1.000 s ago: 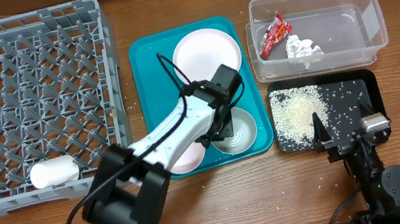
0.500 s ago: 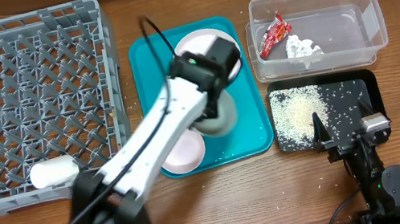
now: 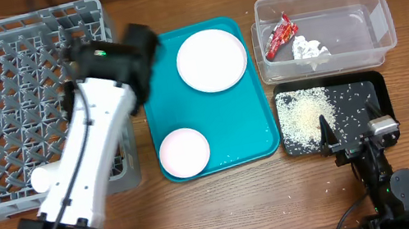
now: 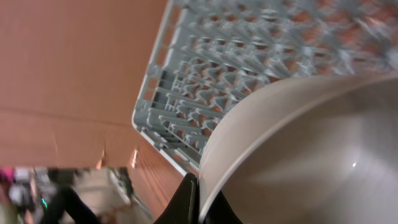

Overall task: Sort waste into correct bins and load items into the dishwasher
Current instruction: 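Carry the grey bowl left and set it upright in the rack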

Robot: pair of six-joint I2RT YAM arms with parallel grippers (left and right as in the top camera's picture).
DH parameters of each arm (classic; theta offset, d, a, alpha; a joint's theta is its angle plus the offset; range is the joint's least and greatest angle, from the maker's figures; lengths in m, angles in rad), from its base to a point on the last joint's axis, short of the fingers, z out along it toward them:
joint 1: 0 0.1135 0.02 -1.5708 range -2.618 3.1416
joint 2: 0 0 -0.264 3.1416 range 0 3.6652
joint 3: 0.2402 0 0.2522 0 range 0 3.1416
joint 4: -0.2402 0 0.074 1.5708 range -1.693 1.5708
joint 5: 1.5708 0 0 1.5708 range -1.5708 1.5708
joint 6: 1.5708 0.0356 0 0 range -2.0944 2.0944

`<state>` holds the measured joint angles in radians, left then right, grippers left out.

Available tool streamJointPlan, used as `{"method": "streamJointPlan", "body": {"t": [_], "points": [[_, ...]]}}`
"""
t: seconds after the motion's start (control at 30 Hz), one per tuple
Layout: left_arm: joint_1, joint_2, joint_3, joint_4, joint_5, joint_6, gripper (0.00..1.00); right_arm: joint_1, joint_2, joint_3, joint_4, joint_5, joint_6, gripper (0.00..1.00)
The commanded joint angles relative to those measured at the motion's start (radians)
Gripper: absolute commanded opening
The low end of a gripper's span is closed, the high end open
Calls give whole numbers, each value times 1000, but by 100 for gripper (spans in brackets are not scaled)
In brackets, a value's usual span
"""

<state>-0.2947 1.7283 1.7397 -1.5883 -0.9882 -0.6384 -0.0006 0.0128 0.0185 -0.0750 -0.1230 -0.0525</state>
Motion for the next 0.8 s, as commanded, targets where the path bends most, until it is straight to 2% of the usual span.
{"method": "streamJointPlan", "body": {"t": [0.0,0.2,0.37,0.77], "points": [[97,13,-4,55,-61,-50,4,-6,-10,-11,5,1,-1,100],[200,52,-4,195,-58,-47,4,-6,-10,-11,5,2,-1,100],[210,145,-4,287,-60,56,4,-6,-10,-11,5,1,-1,100],[209,393,-4,261,-149,59,4,-6,-10,-11,5,2,-1,100]]}}
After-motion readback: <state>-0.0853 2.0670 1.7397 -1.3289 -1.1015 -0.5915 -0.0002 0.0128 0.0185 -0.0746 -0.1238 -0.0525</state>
